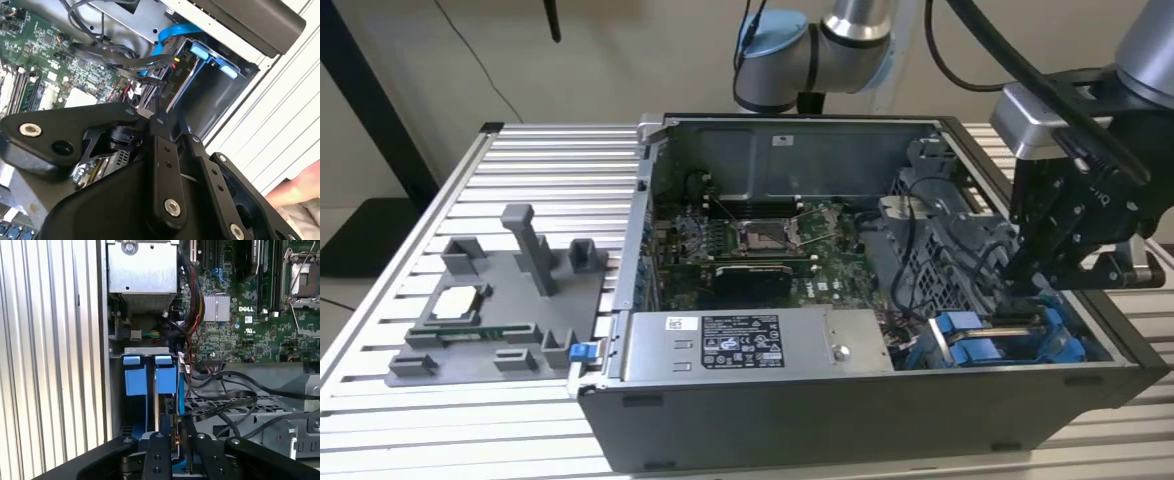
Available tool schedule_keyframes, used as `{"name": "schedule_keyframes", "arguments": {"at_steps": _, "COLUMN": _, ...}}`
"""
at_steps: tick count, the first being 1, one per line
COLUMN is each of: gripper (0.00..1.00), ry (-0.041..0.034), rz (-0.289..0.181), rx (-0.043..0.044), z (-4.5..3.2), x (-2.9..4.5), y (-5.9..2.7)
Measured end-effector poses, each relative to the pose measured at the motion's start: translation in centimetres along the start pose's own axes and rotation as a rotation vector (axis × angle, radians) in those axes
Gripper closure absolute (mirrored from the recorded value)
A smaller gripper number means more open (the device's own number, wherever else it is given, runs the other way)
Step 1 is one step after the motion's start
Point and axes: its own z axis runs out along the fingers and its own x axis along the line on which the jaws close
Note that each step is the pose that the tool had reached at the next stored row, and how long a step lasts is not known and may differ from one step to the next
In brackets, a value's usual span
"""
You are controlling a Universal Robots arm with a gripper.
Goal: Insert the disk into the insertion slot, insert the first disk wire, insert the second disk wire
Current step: 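Insert the second disk wire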
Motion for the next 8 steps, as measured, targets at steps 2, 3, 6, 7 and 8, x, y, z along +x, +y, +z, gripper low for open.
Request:
{"name": "schedule_keyframes", "arguments": {"at_steps": 2, "gripper": 0.00, "ry": 0.0002, "rz": 0.000, "rx": 0.0000, "z": -0.37, "x": -0.03, "y": -0.01}}
{"name": "schedule_keyframes", "arguments": {"at_steps": 3, "gripper": 0.00, "ry": -0.0001, "rz": 0.000, "rx": 0.0000, "z": -0.40, "x": -0.03, "y": -0.01}}
{"name": "schedule_keyframes", "arguments": {"at_steps": 6, "gripper": 0.00, "ry": 0.0001, "rz": 0.000, "rx": 0.0000, "z": -0.45, "x": -0.04, "y": -0.01}}
{"name": "schedule_keyframes", "arguments": {"at_steps": 7, "gripper": 0.00, "ry": 0.0001, "rz": 0.000, "rx": 0.0000, "z": -0.45, "x": -0.04, "y": -0.01}}
{"name": "schedule_keyframes", "arguments": {"at_steps": 8, "gripper": 0.00, "ry": 0.0001, "rz": 0.000, "rx": 0.0000, "z": -0.46, "x": -0.04, "y": -0.01}}
